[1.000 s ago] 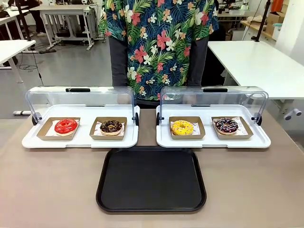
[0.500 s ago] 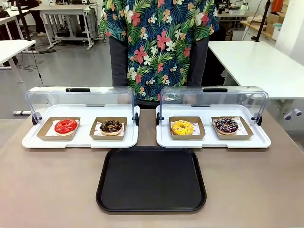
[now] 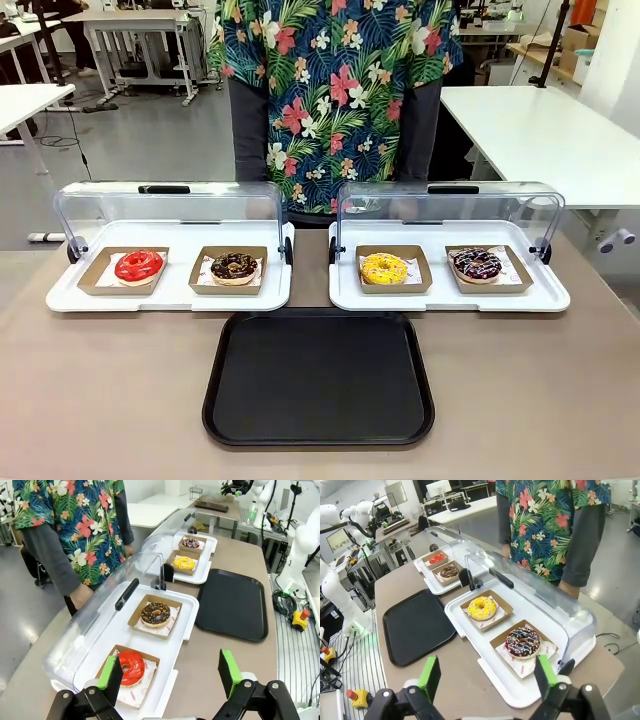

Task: Move the fourth donut from the left to the tray.
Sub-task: Pick up the Paper togo box containing the Donut indicated by the person and place it on the Handle tray.

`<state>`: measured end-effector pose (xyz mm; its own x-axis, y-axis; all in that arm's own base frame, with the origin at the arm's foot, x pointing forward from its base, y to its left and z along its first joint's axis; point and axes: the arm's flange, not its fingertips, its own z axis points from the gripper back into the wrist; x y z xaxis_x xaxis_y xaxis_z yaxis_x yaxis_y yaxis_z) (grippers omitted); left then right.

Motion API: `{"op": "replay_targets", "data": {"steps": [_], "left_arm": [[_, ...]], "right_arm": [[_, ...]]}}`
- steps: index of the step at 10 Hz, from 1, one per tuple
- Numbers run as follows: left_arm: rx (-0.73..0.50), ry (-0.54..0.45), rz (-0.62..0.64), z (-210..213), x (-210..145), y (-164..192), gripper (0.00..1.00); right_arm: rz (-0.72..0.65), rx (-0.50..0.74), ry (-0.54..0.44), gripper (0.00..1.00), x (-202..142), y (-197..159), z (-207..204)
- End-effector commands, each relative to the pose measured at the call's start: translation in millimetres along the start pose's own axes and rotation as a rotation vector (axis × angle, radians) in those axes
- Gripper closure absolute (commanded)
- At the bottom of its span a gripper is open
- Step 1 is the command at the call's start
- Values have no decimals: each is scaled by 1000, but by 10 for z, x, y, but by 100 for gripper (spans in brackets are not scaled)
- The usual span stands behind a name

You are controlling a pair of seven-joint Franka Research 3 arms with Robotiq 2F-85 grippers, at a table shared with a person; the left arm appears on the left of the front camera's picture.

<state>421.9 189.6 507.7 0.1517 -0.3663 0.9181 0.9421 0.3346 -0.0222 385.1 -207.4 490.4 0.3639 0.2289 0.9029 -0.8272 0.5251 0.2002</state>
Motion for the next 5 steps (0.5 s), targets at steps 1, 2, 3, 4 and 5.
{"op": "replay_targets", "data": {"steps": [1,2,3,4,5], "left_arm": [[-5,-3,-5,2,17,8,0],[-5,-3,-5,2,17,8,0],[-5,-3,-5,2,17,8,0],[-5,-3,-5,2,17,8,0],[-5,-3,-5,2,17,8,0]], "right_arm": [[13,5,-21,0,2,-2,-7],[13,5,-21,0,2,-2,-7],[13,5,-21,0,2,-2,-7],[13,5,-21,0,2,-2,-7],[13,5,-21,0,2,-2,-7]]}}
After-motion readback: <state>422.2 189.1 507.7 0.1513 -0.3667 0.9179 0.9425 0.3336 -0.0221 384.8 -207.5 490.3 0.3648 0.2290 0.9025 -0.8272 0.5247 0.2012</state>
